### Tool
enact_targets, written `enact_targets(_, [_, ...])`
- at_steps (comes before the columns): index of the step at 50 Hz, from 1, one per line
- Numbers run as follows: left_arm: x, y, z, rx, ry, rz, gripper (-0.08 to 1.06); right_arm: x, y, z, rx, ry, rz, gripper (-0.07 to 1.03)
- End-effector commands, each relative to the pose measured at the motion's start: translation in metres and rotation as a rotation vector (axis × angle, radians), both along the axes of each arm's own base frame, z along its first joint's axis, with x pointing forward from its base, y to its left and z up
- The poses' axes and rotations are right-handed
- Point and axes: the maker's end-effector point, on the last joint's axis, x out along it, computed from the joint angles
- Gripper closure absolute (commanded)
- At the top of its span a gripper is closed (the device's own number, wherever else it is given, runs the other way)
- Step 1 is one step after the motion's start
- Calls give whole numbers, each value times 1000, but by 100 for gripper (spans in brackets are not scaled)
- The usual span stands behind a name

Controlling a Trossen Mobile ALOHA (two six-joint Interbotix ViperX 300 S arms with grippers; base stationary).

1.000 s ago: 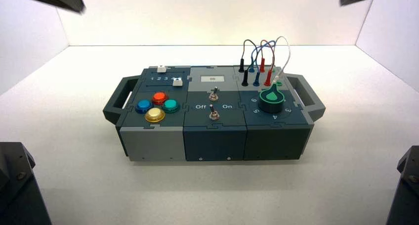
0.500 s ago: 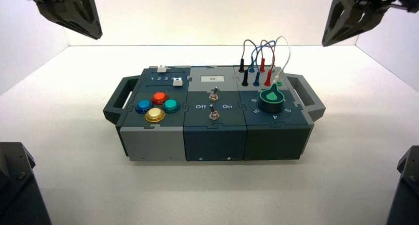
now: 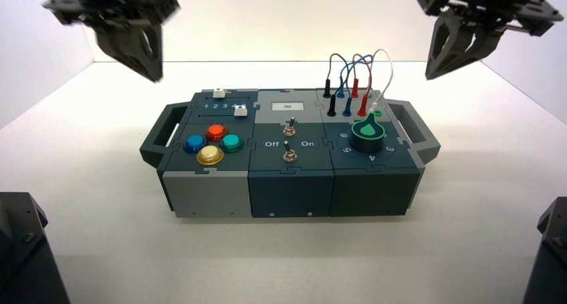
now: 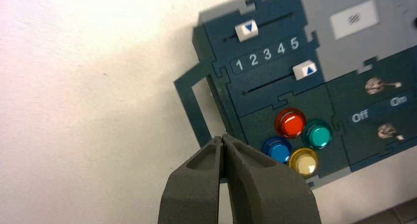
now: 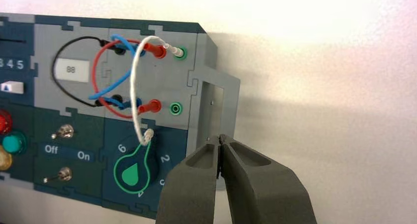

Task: Move the box away.

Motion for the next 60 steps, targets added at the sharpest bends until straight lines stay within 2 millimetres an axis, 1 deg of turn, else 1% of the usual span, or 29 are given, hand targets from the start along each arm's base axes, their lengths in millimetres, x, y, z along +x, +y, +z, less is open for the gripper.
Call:
enact_targets(1, [9,-9,-4,7,15,-21,101,12,5,5,9,-23,2,98])
enact_targets(9, [11,-11,-17,27,56,-28,101,16,6,-8,-2,7,2,98])
enact_targets(19, [11,-11,-26,42,85,-30,101,22,6,-21,-12,32,-3,98])
enact_targets(35, [17,-12,-30,57,99,-37,101,33,9,-22,-8,23,-8,98])
enact_targets(43, [16,-11,-33,63,108,-39,101,34,11,-26,0,32,-19,98])
enact_targets(51, [16,-11,-39,73,125,-44,101,31,18,-39,-4,67,-5,98])
enact_targets(54, [15,-10,-42,78,134,-47,101,29,25,-48,-5,90,10,98])
enact_targets(60, [17,-11,-43,80,134,-56,101,31,28,-53,-4,102,8,98])
